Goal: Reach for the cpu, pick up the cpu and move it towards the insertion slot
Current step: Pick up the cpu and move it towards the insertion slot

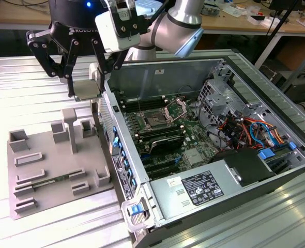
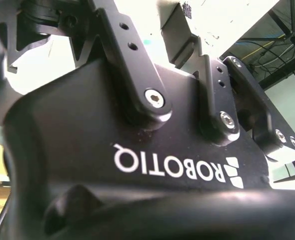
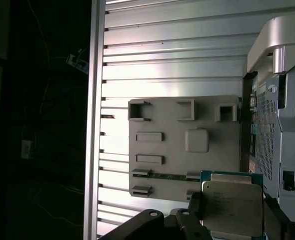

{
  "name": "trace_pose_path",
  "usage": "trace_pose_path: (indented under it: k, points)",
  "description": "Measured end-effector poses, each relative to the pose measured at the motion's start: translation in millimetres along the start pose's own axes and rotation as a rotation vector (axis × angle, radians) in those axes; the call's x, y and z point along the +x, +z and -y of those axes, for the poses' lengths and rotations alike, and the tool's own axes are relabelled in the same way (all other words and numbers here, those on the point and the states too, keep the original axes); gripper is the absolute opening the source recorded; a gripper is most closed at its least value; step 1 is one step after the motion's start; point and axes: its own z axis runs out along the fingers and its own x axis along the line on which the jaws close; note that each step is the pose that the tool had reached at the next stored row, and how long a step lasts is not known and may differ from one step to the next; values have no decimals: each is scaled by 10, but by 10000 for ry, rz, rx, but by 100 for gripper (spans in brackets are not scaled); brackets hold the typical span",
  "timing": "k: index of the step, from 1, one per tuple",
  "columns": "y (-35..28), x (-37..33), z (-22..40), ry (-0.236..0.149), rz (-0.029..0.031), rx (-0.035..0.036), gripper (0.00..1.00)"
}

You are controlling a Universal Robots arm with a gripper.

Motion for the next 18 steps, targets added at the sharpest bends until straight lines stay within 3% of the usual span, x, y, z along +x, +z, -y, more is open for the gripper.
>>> trace_pose_path:
  k: [18]
  points:
    - [0,-169,11,-1,0,0,54]
